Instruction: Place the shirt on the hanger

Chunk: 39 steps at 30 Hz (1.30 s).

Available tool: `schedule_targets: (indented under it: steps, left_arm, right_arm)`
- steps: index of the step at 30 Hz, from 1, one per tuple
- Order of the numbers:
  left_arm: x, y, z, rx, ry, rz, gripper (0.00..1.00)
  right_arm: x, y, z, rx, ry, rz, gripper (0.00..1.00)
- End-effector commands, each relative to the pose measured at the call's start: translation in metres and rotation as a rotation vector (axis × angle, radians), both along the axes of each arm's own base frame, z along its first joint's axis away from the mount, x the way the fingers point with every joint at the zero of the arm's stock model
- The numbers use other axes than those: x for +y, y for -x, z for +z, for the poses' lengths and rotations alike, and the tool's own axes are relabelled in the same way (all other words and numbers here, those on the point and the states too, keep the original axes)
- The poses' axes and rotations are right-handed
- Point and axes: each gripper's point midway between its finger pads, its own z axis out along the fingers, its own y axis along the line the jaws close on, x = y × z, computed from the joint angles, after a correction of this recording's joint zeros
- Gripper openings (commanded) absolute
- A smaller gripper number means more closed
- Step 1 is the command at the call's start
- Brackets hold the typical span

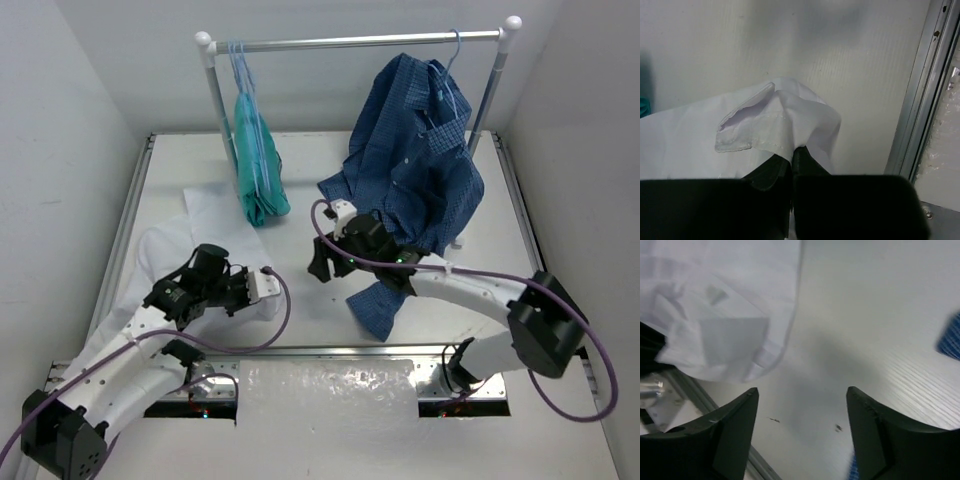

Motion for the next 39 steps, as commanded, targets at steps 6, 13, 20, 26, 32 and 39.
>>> schedule_targets:
  steps: [6,13,20,26,32,39]
  left_arm:
    - [-0.031,-0.027,0.004,-0.118,0.046,-0.001,0.00]
    - [-0.032,-0.040,0.008,-0.202,0.117,0.078,0.00]
    - [-0.045,-0.041,0.015,-0.208,0.195,0.062,0.00]
    - [-0.043,-0.036,0.021,-0.221,0.202,0.051,0.00]
    - [-0.043,-0.015,0.027,-0.137,0.202,0.013,0.73]
    - [-0.032,-0.040,0.097,-0.194,0.286,0.237,0.85]
  right_arm:
    - [0.097,-0.004,0.033,0.123,-0.234,0.117,0.81]
    - [0.115,-0.004,0.015,0.203,-0.212,0.173,0.81]
    - [0.121,0.001,-0.007,0.281,-0.183,0.204,0.76]
    - [0.123,0.007,-0.005,0.287,-0.215,0.246,0.08]
    - [0.089,0.014,-0.018,0.281,-0.160,0.237,0.00]
    - [0.004,0.022,-0.050,0.093,0.172,0.223,0.00]
